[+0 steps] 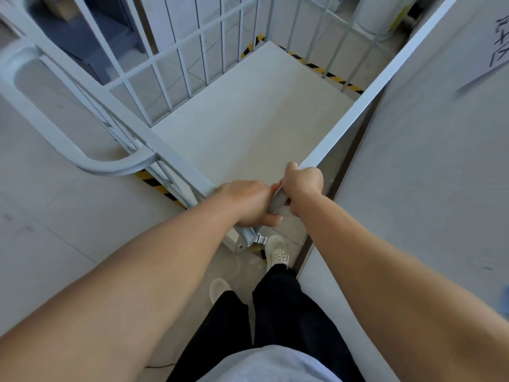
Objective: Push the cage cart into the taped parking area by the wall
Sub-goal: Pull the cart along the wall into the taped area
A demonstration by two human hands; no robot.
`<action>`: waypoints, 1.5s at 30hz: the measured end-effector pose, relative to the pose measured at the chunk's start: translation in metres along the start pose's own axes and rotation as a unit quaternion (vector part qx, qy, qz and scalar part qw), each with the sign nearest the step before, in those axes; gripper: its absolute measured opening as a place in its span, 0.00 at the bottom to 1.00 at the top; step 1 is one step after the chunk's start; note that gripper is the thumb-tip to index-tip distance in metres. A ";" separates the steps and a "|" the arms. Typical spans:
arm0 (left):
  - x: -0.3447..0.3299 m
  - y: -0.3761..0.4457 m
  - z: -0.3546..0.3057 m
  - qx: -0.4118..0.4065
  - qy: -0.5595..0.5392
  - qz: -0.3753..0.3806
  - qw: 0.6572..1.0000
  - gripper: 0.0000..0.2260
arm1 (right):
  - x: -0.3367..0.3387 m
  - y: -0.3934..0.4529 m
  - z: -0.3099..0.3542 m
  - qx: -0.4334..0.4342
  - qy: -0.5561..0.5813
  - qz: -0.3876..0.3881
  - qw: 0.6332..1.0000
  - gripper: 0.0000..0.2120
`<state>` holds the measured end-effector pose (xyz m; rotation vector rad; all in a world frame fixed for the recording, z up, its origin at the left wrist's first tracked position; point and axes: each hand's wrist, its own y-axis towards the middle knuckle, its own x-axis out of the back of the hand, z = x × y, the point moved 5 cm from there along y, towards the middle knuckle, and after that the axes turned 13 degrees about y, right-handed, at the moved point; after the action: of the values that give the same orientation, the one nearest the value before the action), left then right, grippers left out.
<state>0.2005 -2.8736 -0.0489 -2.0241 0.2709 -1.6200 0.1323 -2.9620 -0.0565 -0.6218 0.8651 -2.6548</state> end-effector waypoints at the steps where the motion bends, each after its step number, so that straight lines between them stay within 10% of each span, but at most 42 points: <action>1: 0.001 -0.005 0.010 0.008 0.004 0.002 1.000 0.20 | -0.009 -0.001 0.001 0.002 0.004 0.010 1.000 0.14; 21: -0.008 -0.027 0.042 0.164 0.038 -0.115 0.979 0.11 | -0.051 -0.011 0.007 0.020 -0.051 0.056 0.997 0.20; 24: -0.009 -0.027 0.042 0.148 0.042 -0.137 0.979 0.14 | -0.039 -0.010 0.009 0.108 -0.148 0.004 0.983 0.34; 28: -0.009 -0.025 0.044 0.144 0.033 -0.155 0.977 0.12 | -0.033 -0.026 0.033 0.398 -0.357 0.001 0.845 0.38; 31: -0.010 -0.024 0.044 0.143 0.027 -0.160 0.976 0.10 | -0.047 -0.016 0.043 0.456 -0.485 0.122 0.736 0.22; 34: -0.011 -0.022 0.045 0.142 0.031 -0.163 0.976 0.10 | -0.059 -0.008 0.047 0.473 -0.563 0.215 0.642 0.27; 45: -0.012 -0.022 0.046 0.161 0.031 -0.131 0.978 0.12 | -0.070 0.002 0.051 0.508 -0.641 0.251 0.517 0.23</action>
<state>0.2370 -2.8373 -0.0546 -1.8191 -0.2336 -1.7544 0.2179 -2.9612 -0.0425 -1.2823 -0.8054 -1.0523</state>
